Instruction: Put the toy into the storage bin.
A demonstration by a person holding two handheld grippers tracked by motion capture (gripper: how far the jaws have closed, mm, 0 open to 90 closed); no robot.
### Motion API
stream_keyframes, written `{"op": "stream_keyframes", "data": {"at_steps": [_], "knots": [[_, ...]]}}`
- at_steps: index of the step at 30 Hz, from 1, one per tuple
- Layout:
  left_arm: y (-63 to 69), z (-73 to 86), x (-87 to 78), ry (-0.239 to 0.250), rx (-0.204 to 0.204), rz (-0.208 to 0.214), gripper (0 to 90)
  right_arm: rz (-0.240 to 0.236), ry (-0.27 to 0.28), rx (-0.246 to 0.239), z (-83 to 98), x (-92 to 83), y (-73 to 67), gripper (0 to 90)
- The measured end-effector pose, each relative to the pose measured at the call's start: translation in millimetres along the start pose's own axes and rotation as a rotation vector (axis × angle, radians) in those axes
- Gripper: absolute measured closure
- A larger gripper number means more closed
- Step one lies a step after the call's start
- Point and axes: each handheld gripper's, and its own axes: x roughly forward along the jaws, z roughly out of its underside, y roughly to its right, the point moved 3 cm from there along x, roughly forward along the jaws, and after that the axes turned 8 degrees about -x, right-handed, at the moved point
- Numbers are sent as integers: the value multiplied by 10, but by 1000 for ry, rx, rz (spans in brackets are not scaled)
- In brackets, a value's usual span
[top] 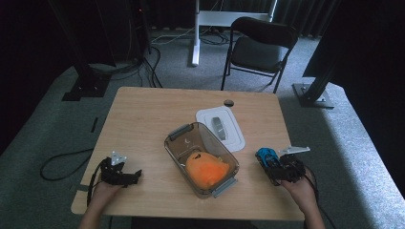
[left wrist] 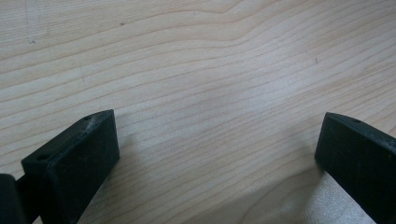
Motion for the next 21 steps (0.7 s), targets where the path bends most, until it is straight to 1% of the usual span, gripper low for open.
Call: {"op": "stream_keyframes", "data": {"at_steps": [1,2,3,4,6,7,9,12,16,19,20,21], "knots": [[0,0,0,0,0,0,1,-4,3,1,-19,-17,-1,267],[0,0,0,0,0,0,1,-11,3,-7,-47,-38,-8,267],[0,0,0,0,0,0,1,5,16,-12,-76,-69,-16,267],[0,0,0,0,0,0,1,3,16,-22,-109,-96,-24,267],[0,0,0,0,0,0,1,4,36,-28,-190,-166,-39,267],[0,0,1,1,0,0,1,0,36,-38,-220,-187,-42,267],[0,0,0,0,0,0,1,-5,60,-46,-311,-258,-54,268],[0,0,0,0,0,0,1,-7,83,-64,-428,-340,-78,267],[0,0,0,1,0,0,1,-15,118,-86,-585,-437,-129,267],[-1,0,0,0,0,0,1,-28,130,-105,-693,-490,-181,267],[-1,0,0,0,1,0,1,-32,130,-122,-736,-507,-210,267],[-1,0,1,0,1,0,1,-25,140,-125,-761,-515,-225,267]]}}
